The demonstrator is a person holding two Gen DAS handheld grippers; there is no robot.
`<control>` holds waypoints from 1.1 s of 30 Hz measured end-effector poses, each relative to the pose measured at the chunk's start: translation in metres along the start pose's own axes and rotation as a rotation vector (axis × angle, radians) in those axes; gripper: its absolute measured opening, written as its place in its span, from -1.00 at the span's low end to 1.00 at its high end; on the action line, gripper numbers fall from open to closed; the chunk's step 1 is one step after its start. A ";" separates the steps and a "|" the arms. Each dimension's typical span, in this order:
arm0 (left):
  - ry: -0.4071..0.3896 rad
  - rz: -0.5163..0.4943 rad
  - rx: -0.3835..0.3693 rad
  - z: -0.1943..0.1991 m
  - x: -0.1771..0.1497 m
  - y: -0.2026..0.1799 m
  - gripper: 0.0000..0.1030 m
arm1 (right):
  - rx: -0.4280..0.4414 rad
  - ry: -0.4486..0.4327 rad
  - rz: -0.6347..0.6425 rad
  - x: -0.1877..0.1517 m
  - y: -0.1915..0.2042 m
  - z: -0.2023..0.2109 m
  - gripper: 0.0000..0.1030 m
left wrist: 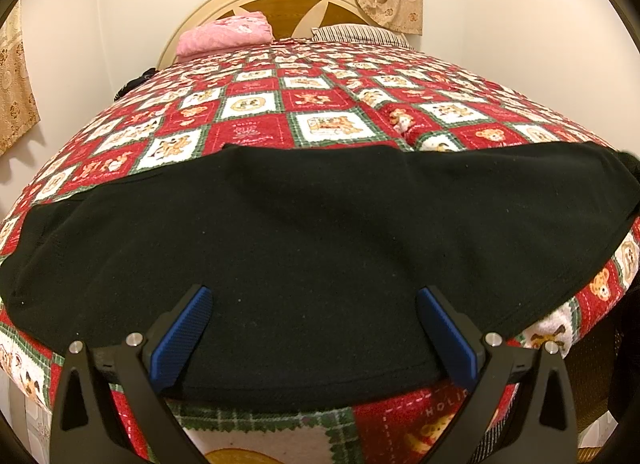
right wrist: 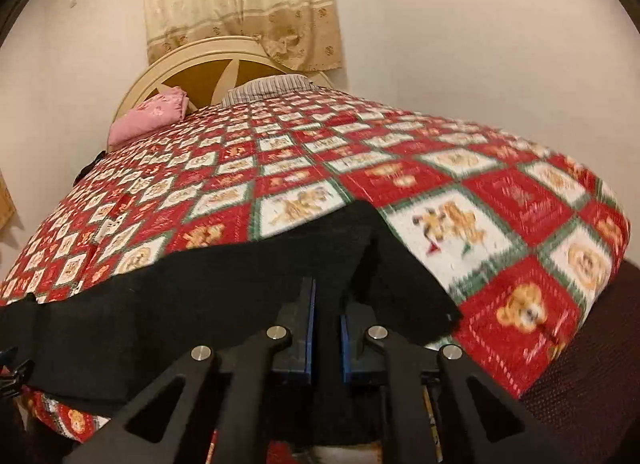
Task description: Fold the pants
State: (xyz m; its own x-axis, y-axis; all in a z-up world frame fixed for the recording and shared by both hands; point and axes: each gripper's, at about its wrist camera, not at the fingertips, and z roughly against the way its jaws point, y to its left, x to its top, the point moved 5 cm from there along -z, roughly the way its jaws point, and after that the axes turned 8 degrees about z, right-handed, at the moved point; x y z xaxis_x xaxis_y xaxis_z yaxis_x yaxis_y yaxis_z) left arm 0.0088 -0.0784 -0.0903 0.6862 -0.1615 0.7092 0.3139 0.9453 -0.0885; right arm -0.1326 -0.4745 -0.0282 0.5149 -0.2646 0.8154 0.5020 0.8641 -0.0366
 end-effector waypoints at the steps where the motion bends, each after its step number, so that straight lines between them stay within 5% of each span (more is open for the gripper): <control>1: 0.000 -0.001 0.000 0.000 0.000 0.000 1.00 | 0.003 -0.026 0.025 0.007 0.003 0.005 -0.81; 7: -0.001 0.001 0.001 0.000 0.000 0.000 1.00 | 0.001 -0.117 0.148 0.049 0.006 0.021 -0.81; 14: 0.002 -0.001 0.001 0.000 0.000 0.000 1.00 | 0.023 0.066 0.142 0.026 -0.027 -0.042 -0.75; 15: 0.002 -0.001 0.000 0.000 0.000 0.001 1.00 | 0.039 0.056 0.146 0.023 -0.030 -0.045 -0.69; 18: 0.001 -0.001 0.001 -0.001 0.000 0.001 1.00 | -0.014 -0.002 0.020 0.030 -0.054 -0.027 0.18; 23: -0.003 0.002 0.001 -0.001 0.000 0.002 1.00 | -0.056 -0.131 -0.245 0.026 -0.096 0.023 0.20; 29: 0.004 0.005 0.005 -0.001 0.000 0.002 1.00 | 0.025 -0.121 -0.254 -0.012 -0.051 0.050 0.15; 33: 0.009 0.008 0.009 -0.001 0.000 0.001 1.00 | 0.097 -0.099 -0.299 -0.032 -0.026 0.045 -0.09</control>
State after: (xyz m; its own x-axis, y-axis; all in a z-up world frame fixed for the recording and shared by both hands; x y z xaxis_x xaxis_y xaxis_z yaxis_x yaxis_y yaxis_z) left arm 0.0097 -0.0771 -0.0907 0.6947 -0.1567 0.7020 0.3029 0.9490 -0.0879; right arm -0.1934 -0.4687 -0.0270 0.2826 -0.4739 0.8340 0.5497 0.7925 0.2641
